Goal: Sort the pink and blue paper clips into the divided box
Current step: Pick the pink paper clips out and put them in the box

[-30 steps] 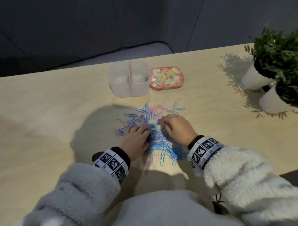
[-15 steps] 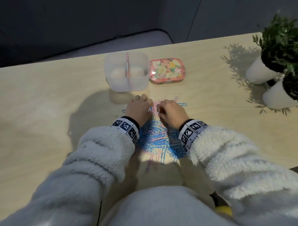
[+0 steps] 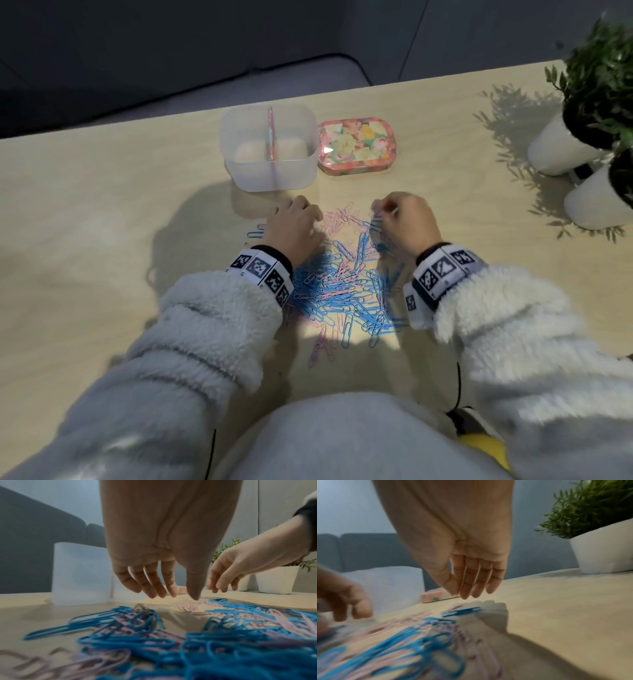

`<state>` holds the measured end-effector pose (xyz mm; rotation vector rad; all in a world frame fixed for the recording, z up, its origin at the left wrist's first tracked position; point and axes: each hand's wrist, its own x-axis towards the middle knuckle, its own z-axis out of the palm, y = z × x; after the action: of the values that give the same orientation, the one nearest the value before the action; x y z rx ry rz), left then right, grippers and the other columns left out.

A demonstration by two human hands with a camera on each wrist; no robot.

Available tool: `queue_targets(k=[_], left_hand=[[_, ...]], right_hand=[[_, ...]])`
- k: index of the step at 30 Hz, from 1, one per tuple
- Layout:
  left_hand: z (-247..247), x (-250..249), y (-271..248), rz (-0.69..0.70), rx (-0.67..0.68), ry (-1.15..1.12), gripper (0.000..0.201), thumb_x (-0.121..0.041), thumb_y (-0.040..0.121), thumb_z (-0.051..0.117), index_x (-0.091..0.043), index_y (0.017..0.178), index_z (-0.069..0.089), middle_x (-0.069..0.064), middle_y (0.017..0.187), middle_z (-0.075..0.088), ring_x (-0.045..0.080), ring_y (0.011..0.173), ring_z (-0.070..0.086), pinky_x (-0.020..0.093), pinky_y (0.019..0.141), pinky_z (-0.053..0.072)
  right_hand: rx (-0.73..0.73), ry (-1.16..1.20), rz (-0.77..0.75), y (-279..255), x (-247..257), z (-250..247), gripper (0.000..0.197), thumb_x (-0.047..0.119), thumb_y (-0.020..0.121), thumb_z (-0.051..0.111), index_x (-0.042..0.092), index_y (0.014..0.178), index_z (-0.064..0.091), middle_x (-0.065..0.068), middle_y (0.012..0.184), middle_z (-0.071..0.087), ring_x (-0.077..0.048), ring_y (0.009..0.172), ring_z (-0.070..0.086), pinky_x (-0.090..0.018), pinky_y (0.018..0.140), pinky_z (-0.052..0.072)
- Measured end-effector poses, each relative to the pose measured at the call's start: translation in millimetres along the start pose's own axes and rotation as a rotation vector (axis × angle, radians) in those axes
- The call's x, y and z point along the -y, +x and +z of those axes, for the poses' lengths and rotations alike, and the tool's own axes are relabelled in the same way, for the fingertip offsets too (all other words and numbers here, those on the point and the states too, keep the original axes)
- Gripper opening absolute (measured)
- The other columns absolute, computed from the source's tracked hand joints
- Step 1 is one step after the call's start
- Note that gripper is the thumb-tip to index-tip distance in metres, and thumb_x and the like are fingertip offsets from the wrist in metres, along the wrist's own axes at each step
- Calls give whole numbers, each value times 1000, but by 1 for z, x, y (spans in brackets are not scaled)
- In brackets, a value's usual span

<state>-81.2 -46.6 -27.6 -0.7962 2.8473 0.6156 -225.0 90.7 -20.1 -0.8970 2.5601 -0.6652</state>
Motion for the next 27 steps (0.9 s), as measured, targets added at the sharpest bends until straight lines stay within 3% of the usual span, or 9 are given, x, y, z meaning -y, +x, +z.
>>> queue_targets(k=[3, 6, 10, 14, 20, 24, 27], left_hand=[[4, -10, 12, 17, 94, -11, 53, -37, 82, 63, -14, 127, 48, 11, 128, 48, 29, 120, 43, 40, 103, 35], [5, -14, 18, 46, 107, -45, 60, -37, 79, 67, -10, 129, 47, 13, 127, 48, 29, 117, 44, 37, 101, 35], [5, -14, 17, 106, 55, -32, 49, -23, 81, 64, -14, 126, 50, 11, 125, 48, 30, 115, 45, 37, 99, 36], [8, -16, 9, 248, 74, 76, 31, -29, 81, 63, -23, 111, 61, 5, 118, 54, 26, 109, 48, 37, 94, 37], [9, -21, 4, 268, 109, 133, 12, -25, 85, 59, -23, 96, 65, 2, 112, 56, 24, 110, 46, 35, 90, 33], [5, -16, -7, 263, 117, 27, 9, -23, 86, 59, -22, 92, 65, -1, 103, 62, 22, 104, 51, 36, 90, 32], [6, -9, -18, 278, 215, 11, 9, -27, 83, 63, -22, 90, 66, -4, 95, 64, 18, 96, 57, 35, 90, 33]], right_hand=[[0, -139, 96, 22, -3, -3, 16, 10, 83, 51, 4, 83, 66, -22, 96, 68, -40, 94, 60, -41, 78, 47], [80, -194, 28, 27, 9, 4, 18, 2, 78, 52, 9, 85, 66, -18, 99, 68, -38, 99, 59, -40, 82, 46], [162, -110, -103, 23, 24, 16, 20, 8, 80, 54, 14, 94, 67, -9, 104, 70, -34, 101, 60, -42, 91, 46], [32, -17, -25, 9, 9, 12, 17, 11, 80, 56, 17, 90, 68, -6, 99, 72, -33, 95, 62, -44, 89, 48], [113, -178, -50, -14, -13, 15, 10, 14, 83, 61, 11, 91, 64, -14, 100, 66, -35, 98, 58, -40, 82, 44], [146, -186, 38, -18, -25, 3, 11, 12, 83, 55, 10, 90, 63, -16, 102, 66, -35, 99, 58, -39, 82, 45], [170, -131, 82, -25, -34, -5, 9, 8, 80, 54, 15, 79, 61, -15, 97, 67, -35, 95, 60, -40, 82, 47]])
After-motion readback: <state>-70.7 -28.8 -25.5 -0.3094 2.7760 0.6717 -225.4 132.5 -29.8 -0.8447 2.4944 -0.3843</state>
